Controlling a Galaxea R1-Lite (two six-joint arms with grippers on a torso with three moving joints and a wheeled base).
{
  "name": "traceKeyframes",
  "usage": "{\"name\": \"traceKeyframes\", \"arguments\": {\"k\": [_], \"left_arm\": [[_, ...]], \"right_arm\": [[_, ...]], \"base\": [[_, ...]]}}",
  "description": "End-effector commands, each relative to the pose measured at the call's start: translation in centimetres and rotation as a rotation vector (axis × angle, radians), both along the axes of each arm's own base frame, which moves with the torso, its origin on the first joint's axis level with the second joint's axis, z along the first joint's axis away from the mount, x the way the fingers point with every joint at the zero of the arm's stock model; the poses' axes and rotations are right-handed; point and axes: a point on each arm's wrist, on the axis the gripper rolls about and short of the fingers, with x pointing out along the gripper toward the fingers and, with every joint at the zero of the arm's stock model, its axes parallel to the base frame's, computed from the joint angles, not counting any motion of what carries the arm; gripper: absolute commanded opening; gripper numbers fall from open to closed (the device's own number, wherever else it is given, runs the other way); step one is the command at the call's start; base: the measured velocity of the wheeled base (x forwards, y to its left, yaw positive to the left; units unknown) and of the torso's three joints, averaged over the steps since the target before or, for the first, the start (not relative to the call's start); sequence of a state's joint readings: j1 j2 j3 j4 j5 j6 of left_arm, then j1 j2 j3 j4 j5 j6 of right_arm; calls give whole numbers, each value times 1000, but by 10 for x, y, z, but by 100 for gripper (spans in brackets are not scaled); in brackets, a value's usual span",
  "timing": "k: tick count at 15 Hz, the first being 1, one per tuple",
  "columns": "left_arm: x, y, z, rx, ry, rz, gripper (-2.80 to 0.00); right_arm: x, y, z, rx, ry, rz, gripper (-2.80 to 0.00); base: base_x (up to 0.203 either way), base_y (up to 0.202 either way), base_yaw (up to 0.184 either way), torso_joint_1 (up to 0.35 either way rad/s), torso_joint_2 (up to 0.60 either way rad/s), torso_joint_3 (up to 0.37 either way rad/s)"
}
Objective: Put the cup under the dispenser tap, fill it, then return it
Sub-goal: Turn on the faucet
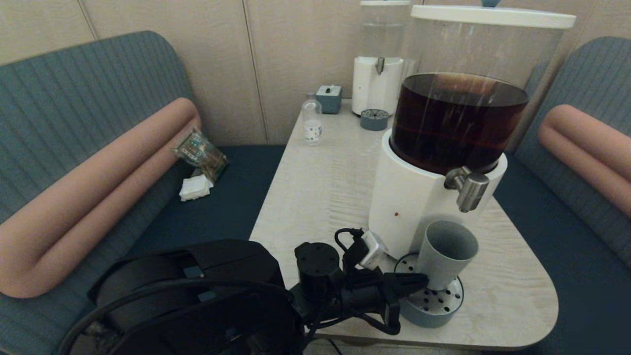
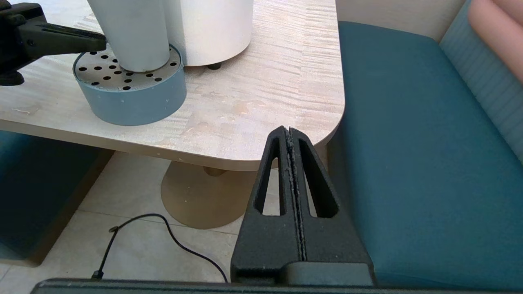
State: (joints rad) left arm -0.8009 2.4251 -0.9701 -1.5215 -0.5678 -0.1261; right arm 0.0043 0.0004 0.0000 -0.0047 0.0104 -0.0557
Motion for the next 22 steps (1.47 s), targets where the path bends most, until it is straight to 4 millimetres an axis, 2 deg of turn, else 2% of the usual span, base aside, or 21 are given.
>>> {"name": "traceKeyframes", "arguments": {"k": [1, 6, 10, 12, 17, 19, 22], "left_arm": [[0, 0, -2, -3, -1, -3, -280], [-6, 6, 4, 7, 8, -3, -280], [-22, 21, 23, 11, 13, -1, -280], [-35, 36, 41, 4, 16, 37, -280], [-71, 98, 116, -131, -8, 220, -280], [-79, 131, 145, -219, -32, 342, -280], [-76, 194, 177, -353, -87, 629, -280]], "right_arm": [[0, 0, 0, -1, 1, 1, -280], [0, 0, 0, -1, 1, 1, -280], [0, 0, 0, -1, 1, 1, -280], [0, 0, 0, -1, 0, 1, -280], [0, 0, 0, -1, 0, 1, -280], [0, 0, 0, -1, 0, 1, -280], [0, 0, 0, -1, 0, 1, -280]], "base": [[0, 0, 0, 0, 0, 0], [0, 0, 0, 0, 0, 0], [0, 0, 0, 0, 0, 0], [0, 0, 0, 0, 0, 0], [0, 0, 0, 0, 0, 0], [0, 0, 0, 0, 0, 0], [0, 0, 0, 0, 0, 0]]}}
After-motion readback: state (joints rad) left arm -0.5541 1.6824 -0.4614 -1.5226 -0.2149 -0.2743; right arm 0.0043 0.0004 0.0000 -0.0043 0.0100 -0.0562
